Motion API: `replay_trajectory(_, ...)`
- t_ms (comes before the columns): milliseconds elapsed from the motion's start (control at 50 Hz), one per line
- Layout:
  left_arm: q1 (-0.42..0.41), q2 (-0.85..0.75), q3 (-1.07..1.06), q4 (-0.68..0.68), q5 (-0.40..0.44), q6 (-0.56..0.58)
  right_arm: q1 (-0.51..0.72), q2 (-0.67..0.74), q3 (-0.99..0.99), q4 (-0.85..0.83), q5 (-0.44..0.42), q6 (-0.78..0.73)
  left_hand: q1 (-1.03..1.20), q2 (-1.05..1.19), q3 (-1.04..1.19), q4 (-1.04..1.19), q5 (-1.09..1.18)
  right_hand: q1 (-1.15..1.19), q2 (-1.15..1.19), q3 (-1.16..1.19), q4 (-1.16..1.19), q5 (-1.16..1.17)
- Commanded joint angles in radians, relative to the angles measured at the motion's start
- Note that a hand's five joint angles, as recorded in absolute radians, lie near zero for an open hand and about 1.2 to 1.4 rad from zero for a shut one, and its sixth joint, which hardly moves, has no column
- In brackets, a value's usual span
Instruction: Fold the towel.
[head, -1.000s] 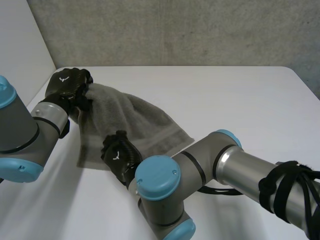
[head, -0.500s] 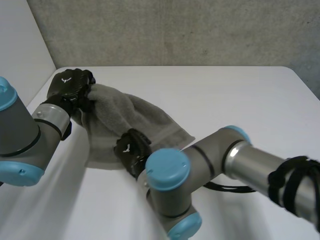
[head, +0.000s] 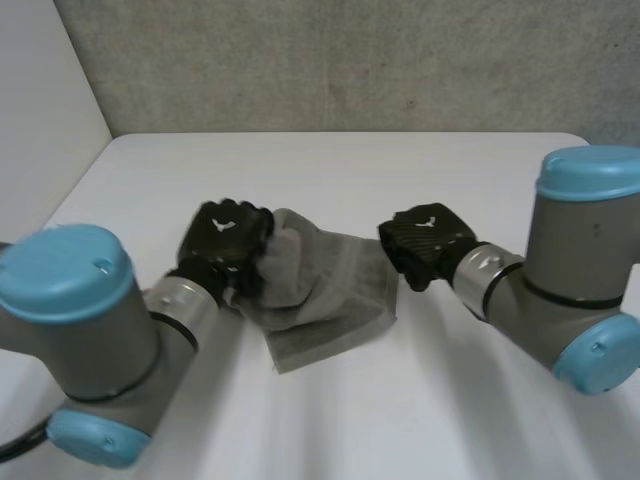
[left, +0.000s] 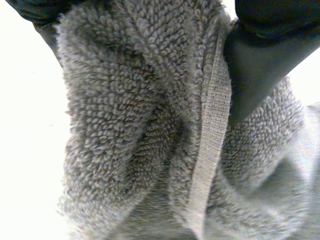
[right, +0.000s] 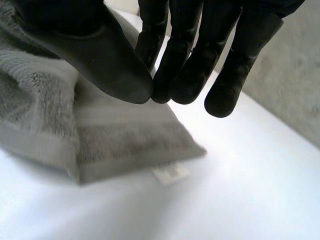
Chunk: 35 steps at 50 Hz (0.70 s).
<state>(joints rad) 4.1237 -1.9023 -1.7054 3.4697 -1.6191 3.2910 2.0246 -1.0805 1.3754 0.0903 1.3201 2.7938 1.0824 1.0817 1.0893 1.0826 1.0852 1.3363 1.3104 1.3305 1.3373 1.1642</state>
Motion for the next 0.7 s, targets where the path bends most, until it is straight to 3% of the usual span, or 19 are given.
replay_trajectory(20,-0.128,-0.089,0.032,0.003,-0.096,0.004,-0.098,0.011,0.007,0.036,0.007,0.016,-0.270,-0.269,-0.277,-0.270,-0.447,0.060,0.086,0.066,0.059,0.058)
replay_trajectory(200,-0.135,-0.130,0.078,0.005,-0.154,0.067,-0.141,0.013,0.045,0.031,-0.002,0.020,-0.267,-0.266,-0.274,-0.267,-0.444,0.060,0.086,0.066,0.059,0.058)
replay_trajectory(240,-0.114,-0.121,0.093,0.008,-0.186,0.107,-0.136,0.005,0.083,0.011,-0.005,0.026,-0.267,-0.266,-0.274,-0.267,-0.444,-0.698,-0.672,-0.692,-0.699,-0.700)
replay_trajectory(300,-0.076,-0.112,0.108,0.008,-0.223,0.119,-0.118,-0.012,0.109,-0.029,0.001,0.071,-0.264,-0.263,-0.271,-0.264,-0.441,-0.863,-0.838,-0.858,-0.864,-0.866)
replay_trajectory(460,-0.053,-0.104,0.099,0.005,-0.242,0.121,0.031,-0.010,0.094,-0.072,0.010,0.312,-0.261,-0.261,-0.268,-0.261,-0.438,-1.005,-0.979,-0.999,-1.006,-1.007)
replay_trajectory(700,-0.045,-0.106,0.069,0.008,-0.249,0.117,0.180,0.209,-0.084,-0.090,0.113,0.334,-0.258,-0.258,-0.265,-0.258,-0.436,-0.920,-0.894,-0.914,-0.921,-0.922)
